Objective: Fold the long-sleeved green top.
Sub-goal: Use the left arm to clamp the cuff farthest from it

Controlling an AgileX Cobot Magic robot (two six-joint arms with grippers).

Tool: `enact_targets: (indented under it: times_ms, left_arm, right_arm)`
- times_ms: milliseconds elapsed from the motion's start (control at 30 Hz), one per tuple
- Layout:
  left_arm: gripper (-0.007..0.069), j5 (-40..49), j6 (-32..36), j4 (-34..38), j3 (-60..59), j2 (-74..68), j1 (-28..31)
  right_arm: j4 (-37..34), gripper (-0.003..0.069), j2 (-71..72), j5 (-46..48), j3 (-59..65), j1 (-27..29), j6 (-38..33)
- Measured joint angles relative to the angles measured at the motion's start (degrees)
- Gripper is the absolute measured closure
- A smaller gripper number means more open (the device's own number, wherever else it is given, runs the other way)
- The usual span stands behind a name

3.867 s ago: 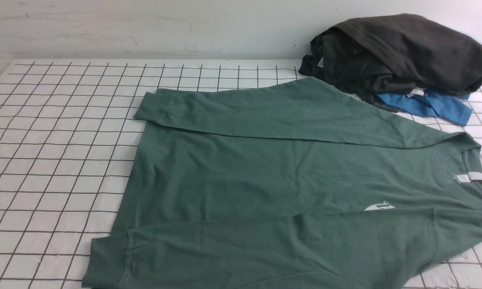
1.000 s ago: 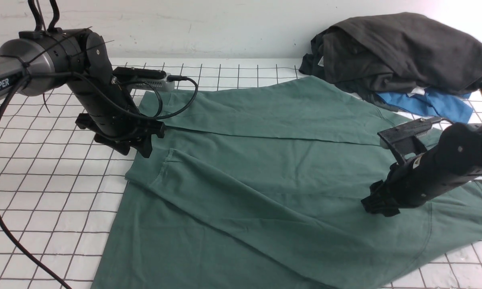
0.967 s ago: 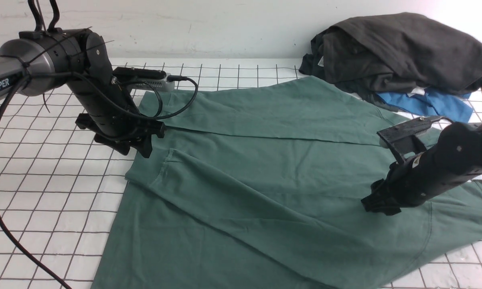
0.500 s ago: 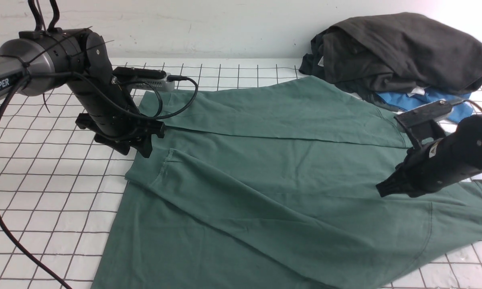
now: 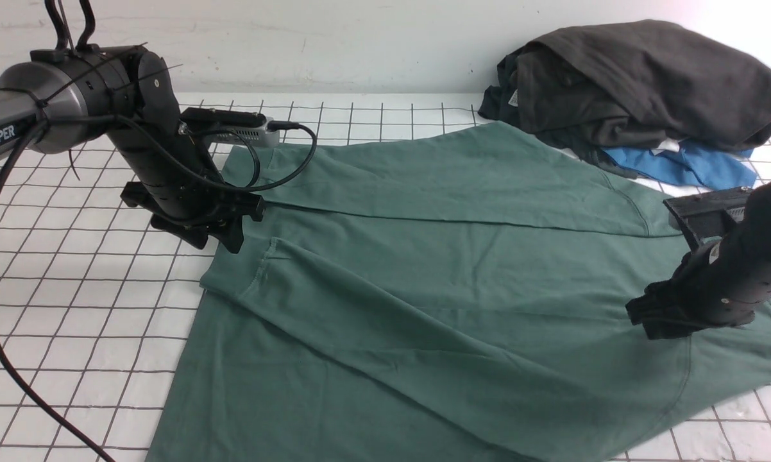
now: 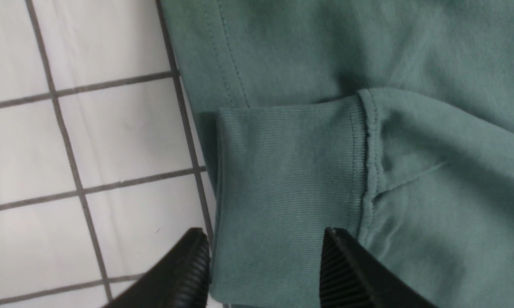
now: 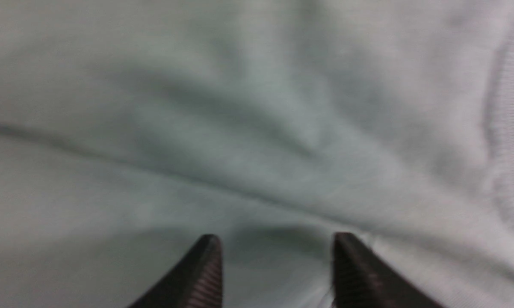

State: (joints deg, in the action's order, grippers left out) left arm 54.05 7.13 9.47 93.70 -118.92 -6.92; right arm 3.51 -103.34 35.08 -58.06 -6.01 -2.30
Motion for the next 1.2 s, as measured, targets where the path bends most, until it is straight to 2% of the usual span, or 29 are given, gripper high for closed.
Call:
enact_targets:
  times_ms: [33, 100, 200, 267, 300, 333, 367, 433, 633, 767, 933, 967, 1033, 1100, 1167, 1200]
  left_arm:
    - [0.0293, 0.0, 0.0, 0.0, 0.0, 0.0, 0.0]
    - [0.0293, 0.1, 0.0, 0.0, 0.0, 0.0, 0.0]
    - [0.0293, 0.3, 0.1, 0.0, 0.0, 0.0, 0.0]
    - [0.0293, 0.3, 0.1, 0.0, 0.0, 0.0, 0.0]
    - [0.0293, 0.3, 0.2, 0.0, 0.0, 0.0, 0.0]
    - [0.0293, 0.3, 0.2, 0.0, 0.0, 0.0, 0.0]
    - [0.0293, 0.3, 0.3, 0.0, 0.0, 0.0, 0.0]
    - [0.0293, 0.3, 0.4, 0.0, 0.0, 0.0, 0.0]
    - [0.0293, 0.9, 1.1, 0.0, 0.0, 0.0, 0.0]
    - [0.0279, -0.5, 2.6, 0.1, 0.0, -1.0, 0.0]
    - [0.0242, -2.3, 3.8, 1.3, 0.0, -3.9, 0.0]
    - [0.0242, -2.3, 3.9, 1.4, 0.0, -4.0, 0.0]
    - [0.0252, -3.3, 5.3, 3.7, 0.0, -4.3, 0.0]
    - [0.0277, -3.6, 6.6, 5.0, 0.0, -4.5, 0.0]
    - [0.0325, -4.1, 7.9, 6.8, 0.0, -4.7, 0.0]
    - [0.0360, -4.6, 8.5, 7.5, 0.0, -4.7, 0.0]
  right_arm:
    - [0.4, 0.0256, -1.2, -0.8, 0.0, 0.1, 0.0]
    - [0.5, 0.0272, -1.5, -1.4, -0.3, 0.1, -0.2]
    - [0.3, 0.0368, -1.7, -1.4, -0.5, 0.0, -0.3]
    - [0.1, 0.0540, -1.3, -1.4, -0.4, 0.0, -0.4]
    - [0.3, 0.0594, -1.0, -1.1, -0.4, 0.0, -0.4]
    - [0.3, 0.0601, -0.9, -1.0, -0.4, 0.0, -0.4]
    - [0.6, 0.0647, 0.4, -0.8, -0.4, 0.0, -0.5]
    - [1.7, 0.0664, 2.1, -0.5, -0.4, 0.0, -0.5]
    - [4.3, 0.0670, 4.4, 2.4, -0.4, 0.0, 3.1]
    - [4.2, 0.0617, 3.9, 4.2, -0.4, 0.0, 5.6]
    - [3.8, 0.0373, 1.1, 3.4, -0.4, 0.1, 9.0]
    - [3.8, 0.0364, 1.0, 3.4, -0.4, 0.1, 9.1]
    - [3.7, 0.0289, -1.0, 3.2, -0.4, 0.1, 11.5]
    - [3.5, 0.0301, -1.4, 2.5, -0.5, 0.1, 12.2]
    - [3.4, 0.0368, -1.5, 1.8, -0.5, 0.1, 12.4]
    - [3.2, 0.0440, -1.7, 1.2, -0.5, 0.1, 12.5]
